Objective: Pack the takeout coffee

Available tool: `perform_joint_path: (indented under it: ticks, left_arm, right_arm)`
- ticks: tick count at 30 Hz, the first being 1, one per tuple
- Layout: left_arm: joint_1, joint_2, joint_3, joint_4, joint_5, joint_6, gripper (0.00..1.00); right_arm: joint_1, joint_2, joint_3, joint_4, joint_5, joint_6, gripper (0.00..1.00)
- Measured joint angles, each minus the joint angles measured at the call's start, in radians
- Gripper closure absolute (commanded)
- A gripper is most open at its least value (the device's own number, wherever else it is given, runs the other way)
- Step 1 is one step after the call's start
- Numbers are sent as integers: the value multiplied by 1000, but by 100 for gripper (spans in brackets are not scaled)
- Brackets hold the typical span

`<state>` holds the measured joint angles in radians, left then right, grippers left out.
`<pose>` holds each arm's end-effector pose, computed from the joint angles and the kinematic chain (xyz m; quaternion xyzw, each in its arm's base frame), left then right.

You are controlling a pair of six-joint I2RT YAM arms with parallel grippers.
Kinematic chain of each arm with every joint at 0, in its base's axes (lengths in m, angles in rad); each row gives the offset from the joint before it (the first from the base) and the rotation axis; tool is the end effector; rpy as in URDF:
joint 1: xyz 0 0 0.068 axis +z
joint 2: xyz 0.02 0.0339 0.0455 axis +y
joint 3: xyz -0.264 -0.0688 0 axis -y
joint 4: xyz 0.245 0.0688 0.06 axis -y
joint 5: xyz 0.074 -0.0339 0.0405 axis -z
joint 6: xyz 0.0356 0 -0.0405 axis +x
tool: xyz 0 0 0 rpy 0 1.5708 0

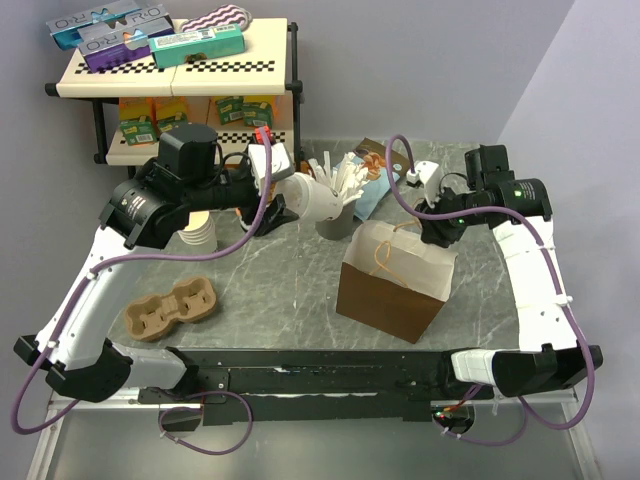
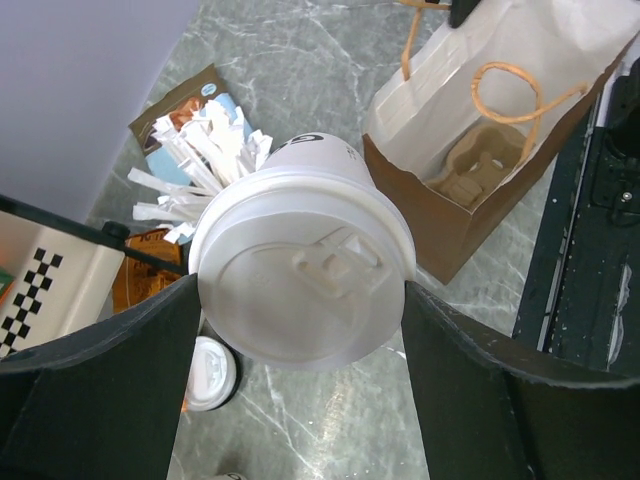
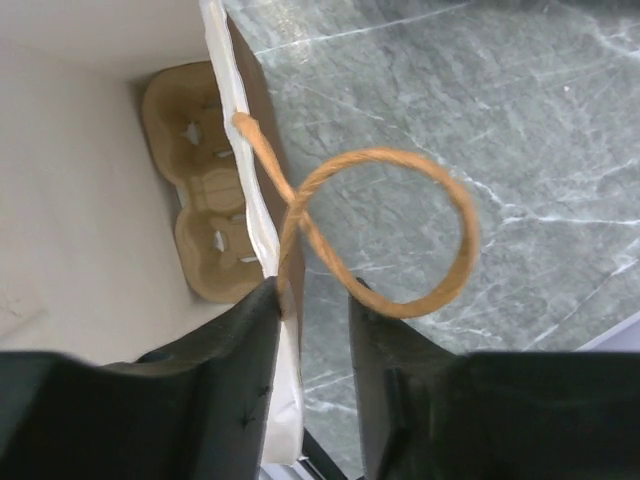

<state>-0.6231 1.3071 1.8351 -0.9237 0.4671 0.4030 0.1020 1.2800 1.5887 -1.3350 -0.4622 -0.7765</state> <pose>0.1776 -0.1474 0.5029 0.5092 0.6425 -0.2507 0.5149 0.2116 0.0376 0.4075 -0.4545 0.8224 0.1216 0.3200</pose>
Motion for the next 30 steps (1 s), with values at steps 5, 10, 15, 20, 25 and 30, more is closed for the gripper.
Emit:
perform_joint_path:
  ticks: [5,10,15,20,25,30]
  left_arm:
    - [0,11,11,0,29,2,99]
    - [-12,33,31,11,43,2,99]
    - [-24,46,33,46,45,2,99]
    - [-32,50,27,93,60,-3,99]
    - [-65,39,-53,187,71,-31,99]
    - [-152,34,-171,291,53,-85,99]
  right_arm:
    - [0,8,-6,-6,-14,-7,92]
    - [-8,23,1,-9,-16,-18,100]
    - [-21,25,102,-19,13,-25,100]
    - [-23,-57,113,-11,80,-35,100]
    - [-24,-210,-50,54,114,-12,100]
    - [-24,-287,-200,120,107,37,100]
